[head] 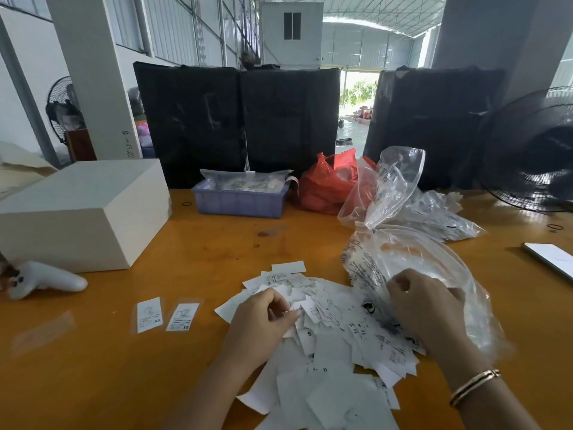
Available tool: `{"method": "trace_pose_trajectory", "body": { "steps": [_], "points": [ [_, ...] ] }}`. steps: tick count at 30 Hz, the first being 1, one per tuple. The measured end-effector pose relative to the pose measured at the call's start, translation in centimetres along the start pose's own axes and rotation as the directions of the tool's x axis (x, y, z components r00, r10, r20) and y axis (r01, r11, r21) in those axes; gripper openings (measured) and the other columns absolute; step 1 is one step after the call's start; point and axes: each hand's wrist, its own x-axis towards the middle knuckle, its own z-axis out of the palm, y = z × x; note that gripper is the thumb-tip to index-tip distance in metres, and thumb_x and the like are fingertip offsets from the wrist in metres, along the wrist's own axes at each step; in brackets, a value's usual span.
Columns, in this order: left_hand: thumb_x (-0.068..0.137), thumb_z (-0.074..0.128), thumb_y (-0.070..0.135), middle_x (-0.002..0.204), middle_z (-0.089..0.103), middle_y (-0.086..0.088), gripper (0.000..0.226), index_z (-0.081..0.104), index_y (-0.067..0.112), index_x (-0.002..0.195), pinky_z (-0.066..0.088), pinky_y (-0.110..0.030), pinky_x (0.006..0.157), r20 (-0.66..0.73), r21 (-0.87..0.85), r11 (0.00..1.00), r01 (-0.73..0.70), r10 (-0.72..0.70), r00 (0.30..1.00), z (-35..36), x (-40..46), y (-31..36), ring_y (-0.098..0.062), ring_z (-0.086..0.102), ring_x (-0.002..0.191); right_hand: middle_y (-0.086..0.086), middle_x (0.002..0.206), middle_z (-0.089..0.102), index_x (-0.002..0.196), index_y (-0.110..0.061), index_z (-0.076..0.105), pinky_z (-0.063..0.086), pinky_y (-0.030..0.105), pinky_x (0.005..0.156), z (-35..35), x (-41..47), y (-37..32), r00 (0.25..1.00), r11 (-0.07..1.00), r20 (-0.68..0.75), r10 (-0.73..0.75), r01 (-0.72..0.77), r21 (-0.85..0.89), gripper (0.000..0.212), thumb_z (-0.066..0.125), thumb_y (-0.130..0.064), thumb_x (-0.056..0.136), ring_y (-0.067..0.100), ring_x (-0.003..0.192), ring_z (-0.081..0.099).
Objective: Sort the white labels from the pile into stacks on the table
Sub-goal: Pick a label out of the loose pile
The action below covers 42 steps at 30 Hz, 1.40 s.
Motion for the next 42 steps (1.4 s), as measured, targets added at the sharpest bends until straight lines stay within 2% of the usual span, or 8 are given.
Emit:
{"method": "trace_pose_trajectory", "body": {
  "steps": [4, 11, 16, 20, 29, 35, 38, 42],
  "points": [
    [0.087, 0.066, 0.032, 0.064, 0.06, 0.013, 0.02, 0.061, 0.026, 0.068, 0.041, -0.008, 0.056, -0.046, -0.025, 1.0, -0.014, 0.013, 0.999, 0.1, 0.2, -0.3, 0.003, 0.056, 0.066, -0.007, 0.094, 0.059, 0.077, -0.016, 0.062, 0.026, 0.037, 0.082, 0.2, 0.3, 0.7, 1.0, 0.998, 0.029, 0.011, -0.009, -0.056, 0.031, 0.036, -0.018, 0.093, 0.02, 0.091, 0.05],
    [0.092, 0.06, 0.028, 0.068, 0.061, 0.014, 0.019, 0.074, 0.016, 0.088, 0.038, -0.005, 0.053, -0.152, -0.038, 0.999, -0.036, 0.03, 0.988, -0.2, 0.4, -0.1, -0.005, 0.055, 0.064, 0.0, 0.105, 0.068, 0.116, -0.024, 0.061, 0.027, 0.037, 0.091, 0.9, 0.4, 1.3, 1.0, 0.993, 0.014, -0.015, 0.017, -0.119, 0.04, 0.04, -0.003, 0.089, 0.022, 0.101, 0.055],
    [0.096, 0.053, 0.028, 0.062, 0.058, 0.011, 0.022, 0.069, 0.014, 0.096, 0.034, -0.01, 0.04, -0.206, -0.13, 0.99, 0.047, -0.073, 0.976, -0.7, 0.4, -0.3, -0.006, 0.053, 0.053, 0.004, 0.109, 0.067, 0.118, -0.021, 0.062, 0.029, 0.038, 0.094, 0.8, 0.5, 1.3, 1.0, 0.995, -0.025, 0.011, -0.013, -0.099, 0.035, 0.049, -0.009, 0.089, 0.025, 0.105, 0.055],
    [0.097, 0.05, 0.032, 0.063, 0.061, 0.009, 0.019, 0.066, 0.021, 0.094, 0.033, -0.011, 0.037, -0.227, -0.098, 0.995, 0.03, -0.052, 0.972, -1.2, 0.4, -0.3, -0.001, 0.06, 0.06, 0.004, 0.093, 0.069, 0.112, -0.018, 0.065, 0.023, 0.034, 0.08, 0.8, 0.4, 1.4, 1.0, 0.988, 0.011, 0.004, -0.002, -0.157, 0.036, 0.044, -0.004, 0.086, 0.023, 0.093, 0.054],
    [0.094, 0.054, 0.032, 0.063, 0.068, 0.014, 0.012, 0.058, 0.03, 0.083, 0.049, -0.014, 0.045, -0.316, -0.277, 0.959, 0.051, -0.141, 0.938, -2.0, 0.6, -0.5, -0.004, 0.062, 0.051, 0.003, 0.071, 0.07, 0.108, -0.017, 0.073, 0.023, 0.034, 0.081, 0.3, 0.2, 0.9, 0.955, 0.993, -0.293, -0.045, 0.075, 0.092, 0.026, 0.055, -0.007, 0.092, 0.025, 0.091, 0.054],
    [0.097, 0.053, 0.03, 0.067, 0.071, 0.013, 0.011, 0.058, 0.022, 0.09, 0.045, -0.015, 0.047, -0.296, -0.393, 0.915, 0.089, -0.218, 0.93, -1.9, 0.7, -0.4, -0.006, 0.066, 0.053, -0.003, 0.098, 0.068, 0.09, -0.024, 0.072, 0.025, 0.035, 0.083, 0.7, 0.3, 1.5, 1.0, 0.988, -0.001, -0.018, 0.017, -0.15, 0.025, 0.047, -0.021, 0.094, 0.021, 0.096, 0.049],
    [0.096, 0.053, 0.03, 0.066, 0.07, 0.013, 0.011, 0.058, 0.023, 0.09, 0.044, -0.012, 0.045, -0.293, -0.403, 0.911, 0.087, -0.219, 0.931, -1.9, 0.7, -0.2, -0.005, 0.065, 0.053, -0.001, 0.096, 0.068, 0.085, -0.021, 0.074, 0.026, 0.034, 0.082, 0.5, 0.3, 1.4, 0.992, 0.998, -0.116, -0.042, 0.038, -0.041, 0.02, 0.055, -0.018, 0.092, 0.022, 0.092, 0.05],
    [0.096, 0.052, 0.03, 0.06, 0.065, 0.011, 0.02, 0.059, 0.02, 0.081, 0.043, -0.011, 0.043, -0.291, -0.403, 0.912, 0.073, -0.203, 0.935, -2.0, 0.6, 0.1, -0.001, 0.057, 0.048, 0.0, 0.089, 0.058, 0.095, -0.018, 0.072, 0.048, 0.043, 0.076, -0.8, 0.4, 0.6, 0.902, 0.869, -0.432, 0.006, 0.208, 0.448, 0.01, 0.066, -0.017, 0.087, 0.024, 0.083, 0.054]
  ]
}}
